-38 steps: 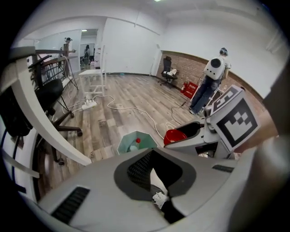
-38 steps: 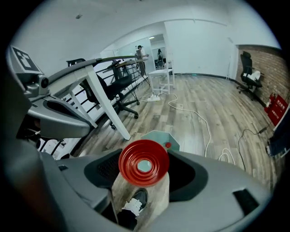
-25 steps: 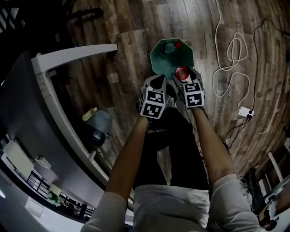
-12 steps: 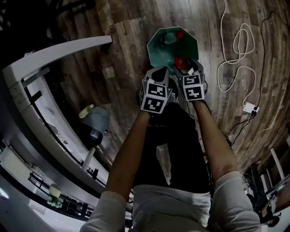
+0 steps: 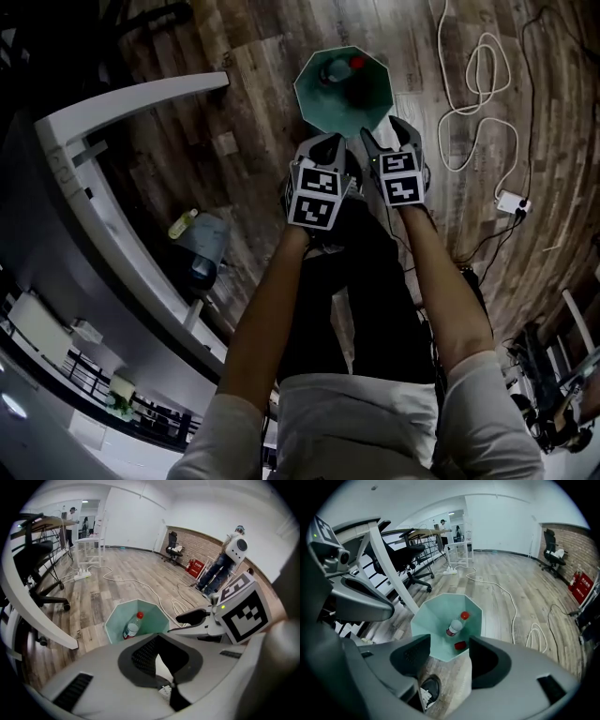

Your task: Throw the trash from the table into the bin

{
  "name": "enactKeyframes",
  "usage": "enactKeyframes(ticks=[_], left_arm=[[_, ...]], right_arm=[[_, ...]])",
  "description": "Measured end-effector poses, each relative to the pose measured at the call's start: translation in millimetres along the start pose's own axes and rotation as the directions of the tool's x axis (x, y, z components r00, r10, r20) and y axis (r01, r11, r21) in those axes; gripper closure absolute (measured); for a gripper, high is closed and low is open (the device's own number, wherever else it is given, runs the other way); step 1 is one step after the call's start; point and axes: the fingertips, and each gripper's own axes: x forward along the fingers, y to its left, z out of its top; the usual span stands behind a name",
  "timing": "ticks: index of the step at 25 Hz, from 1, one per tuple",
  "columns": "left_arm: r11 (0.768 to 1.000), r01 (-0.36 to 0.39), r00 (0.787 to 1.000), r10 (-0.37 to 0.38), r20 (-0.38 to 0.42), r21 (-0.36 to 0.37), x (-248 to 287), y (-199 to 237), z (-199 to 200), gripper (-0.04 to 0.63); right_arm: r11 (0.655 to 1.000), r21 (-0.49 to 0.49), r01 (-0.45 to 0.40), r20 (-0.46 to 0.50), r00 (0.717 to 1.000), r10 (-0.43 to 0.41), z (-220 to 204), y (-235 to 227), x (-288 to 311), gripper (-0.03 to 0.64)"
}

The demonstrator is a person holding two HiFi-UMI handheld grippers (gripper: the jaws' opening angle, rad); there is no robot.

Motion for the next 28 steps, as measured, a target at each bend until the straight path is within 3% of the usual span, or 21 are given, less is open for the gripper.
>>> enactKeyframes(ticks=[3, 7, 17, 20, 28], left_arm=[[1.000, -0.003, 1.000, 0.003, 0.002, -0.011, -30, -12, 13, 0.568], [1.000, 0.002, 1.000, -0.002, 0.005, -0.012, -75, -28, 28, 0.569], [0.998, -0.037, 0.993, 0.042, 0.114, -0.050, -176, -58, 86, 0.568], [0.996, -0.058, 0.988, 0.066, 0.137, -0.060, -201, -65, 93, 0.569], [0.990, -0.113, 0.971, 0.129, 0.203, -0.090, -236, -70, 107, 0.568]], right_arm=[[1.000, -0.006, 0.005, 0.010, 1.000, -0.005, 14, 5, -34, 0.361], [1.000, -0.001, 0.021, 0.023, 1.000, -0.021, 25, 21, -86, 0.426], [0.997, 0.030, 0.071, 0.108, 0.991, -0.074, 66, 44, -187, 0.541], [0.997, 0.042, 0.062, 0.120, 0.991, -0.067, 72, 52, -209, 0.606], [0.997, 0.025, 0.069, 0.119, 0.990, -0.072, 76, 57, -243, 0.607]])
